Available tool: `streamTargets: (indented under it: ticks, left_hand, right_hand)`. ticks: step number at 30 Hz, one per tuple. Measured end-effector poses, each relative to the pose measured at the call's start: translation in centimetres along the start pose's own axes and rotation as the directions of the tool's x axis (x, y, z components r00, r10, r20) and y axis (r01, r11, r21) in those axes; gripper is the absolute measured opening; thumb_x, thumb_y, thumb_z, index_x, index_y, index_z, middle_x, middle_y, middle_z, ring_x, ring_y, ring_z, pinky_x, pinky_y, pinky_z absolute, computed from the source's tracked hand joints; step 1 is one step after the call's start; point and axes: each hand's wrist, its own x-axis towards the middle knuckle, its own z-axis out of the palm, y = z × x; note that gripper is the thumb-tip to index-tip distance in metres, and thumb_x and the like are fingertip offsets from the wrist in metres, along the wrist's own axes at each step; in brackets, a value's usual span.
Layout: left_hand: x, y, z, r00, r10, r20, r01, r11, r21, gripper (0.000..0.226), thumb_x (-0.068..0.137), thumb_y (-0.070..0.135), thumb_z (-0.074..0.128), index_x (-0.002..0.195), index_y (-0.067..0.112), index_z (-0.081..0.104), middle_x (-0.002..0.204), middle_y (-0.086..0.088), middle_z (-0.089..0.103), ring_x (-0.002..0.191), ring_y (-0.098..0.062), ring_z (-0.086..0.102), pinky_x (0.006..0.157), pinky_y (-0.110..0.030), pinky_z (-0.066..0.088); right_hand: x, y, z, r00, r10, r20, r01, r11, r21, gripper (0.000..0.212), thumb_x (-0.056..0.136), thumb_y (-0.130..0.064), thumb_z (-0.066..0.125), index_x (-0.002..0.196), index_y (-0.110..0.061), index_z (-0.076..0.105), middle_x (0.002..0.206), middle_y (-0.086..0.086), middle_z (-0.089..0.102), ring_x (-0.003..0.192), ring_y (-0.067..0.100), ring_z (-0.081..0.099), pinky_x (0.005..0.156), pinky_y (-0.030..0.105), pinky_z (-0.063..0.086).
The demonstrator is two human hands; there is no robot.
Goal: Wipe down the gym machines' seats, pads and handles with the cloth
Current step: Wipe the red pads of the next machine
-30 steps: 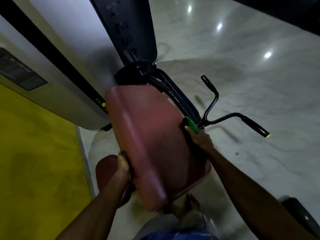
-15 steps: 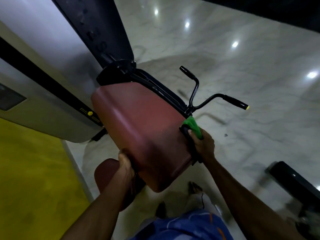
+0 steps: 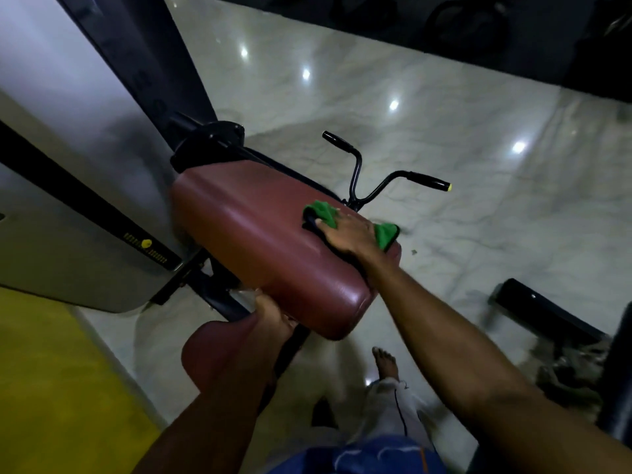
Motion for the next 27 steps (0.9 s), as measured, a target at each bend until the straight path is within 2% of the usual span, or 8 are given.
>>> streamTargets:
  ticks: [6,9,12,15,18,22,24,27]
  left_hand:
    - [-1.3,0.6,-0.8,0.995,-0.042,0.092,0.040,0.999,0.022,0.074,0.098,0.066,0.020,0.141,0.016,0.053,0.145,-0.014,0.051,0.128,-0.035,0.053,0.084,-0.045,0.052]
    - [-1.6,0.5,-0.6,0.994,-0.056,0.097,0.057,0.998,0.001,0.067,0.101,0.059,0.025,0.144,0.014,0.049,0.146,-0.018,0.048,0.129,-0.037,0.051,0.083,-0.046,0.050]
    - [-1.7,0.2,-0.8,0.990,-0.075,0.122,0.080,0.996,-0.032,0.069,0.100,0.060,0.025,0.148,0.015,0.043,0.149,-0.018,0.044,0.133,-0.038,0.047,0.090,-0.048,0.049]
    - [-2.0,-0.1,-1.3,0.986,-0.073,0.152,0.089,0.991,-0.101,0.061,0.103,0.052,0.028,0.152,0.016,0.034,0.157,-0.015,0.028,0.141,-0.040,0.033,0.108,-0.047,0.039]
    - [-1.3,-1.0,-2.0,0.973,-0.098,0.208,0.132,0.979,-0.157,0.052,0.104,0.048,0.029,0.143,0.019,0.047,0.151,-0.012,0.045,0.136,-0.035,0.045,0.109,-0.050,0.039]
    - [-0.9,-3.3,-2.8,0.952,-0.146,0.267,0.211,0.949,-0.232,0.048,0.101,0.046,0.034,0.135,0.018,0.055,0.136,-0.011,0.058,0.120,-0.032,0.056,0.101,-0.051,0.044]
    - [-1.0,-4.3,-3.1,0.948,-0.141,0.285,0.231,0.921,-0.314,0.046,0.099,0.046,0.040,0.129,0.018,0.060,0.131,-0.013,0.061,0.112,-0.034,0.060,0.093,-0.049,0.049]
    - [-1.3,-5.4,-3.9,0.934,-0.137,0.330,0.280,0.855,-0.438,0.045,0.097,0.043,0.043,0.124,0.012,0.063,0.117,-0.016,0.068,0.100,-0.033,0.063,0.080,-0.039,0.052]
  right_hand:
    - [-4.3,0.1,0.6,0.927,-0.374,-0.040,0.375,0.927,0.011,0.078,0.091,-0.078,0.043,0.153,-0.031,0.045,0.158,-0.005,0.045,0.145,0.021,0.044,0.121,0.047,0.029]
    - [-3.8,4.4,-0.5,0.994,-0.095,-0.050,0.098,0.994,0.047,0.079,0.087,-0.085,0.035,0.151,-0.040,0.045,0.153,-0.005,0.051,0.141,0.024,0.048,0.118,0.045,0.032]
    - [-4.3,5.7,0.3,0.984,0.104,-0.143,-0.088,0.989,0.115,0.079,0.086,-0.083,0.035,0.150,-0.038,0.048,0.150,0.000,0.055,0.139,0.027,0.048,0.119,0.050,0.027]
    - [-7.4,5.0,2.3,0.937,0.169,-0.304,-0.036,0.916,0.399,0.073,0.083,-0.068,0.049,0.139,-0.023,0.064,0.143,0.004,0.061,0.139,0.027,0.048,0.120,0.048,0.024]
    - [-11.2,4.5,4.7,0.864,0.112,-0.490,0.134,0.888,0.440,0.065,0.089,-0.058,0.055,0.139,-0.017,0.063,0.144,0.005,0.060,0.141,0.028,0.044,0.120,0.052,0.026]
    - [-15.3,3.4,7.7,0.777,-0.253,-0.576,0.382,0.918,0.112,0.049,0.092,-0.041,0.062,0.139,-0.027,0.059,0.156,0.003,0.047,0.150,0.030,0.031,0.125,0.055,0.011]
    - [-16.7,3.9,8.8,0.731,-0.540,-0.418,0.498,0.840,-0.215,0.053,0.086,-0.033,0.070,0.138,-0.027,0.062,0.161,0.000,0.040,0.153,0.032,0.027,0.124,0.059,0.006]
    - [-17.1,4.9,9.2,0.635,-0.772,-0.013,0.622,0.522,-0.584,0.060,0.084,-0.031,0.073,0.141,-0.027,0.059,0.165,-0.002,0.033,0.155,0.027,0.023,0.125,0.055,0.005]
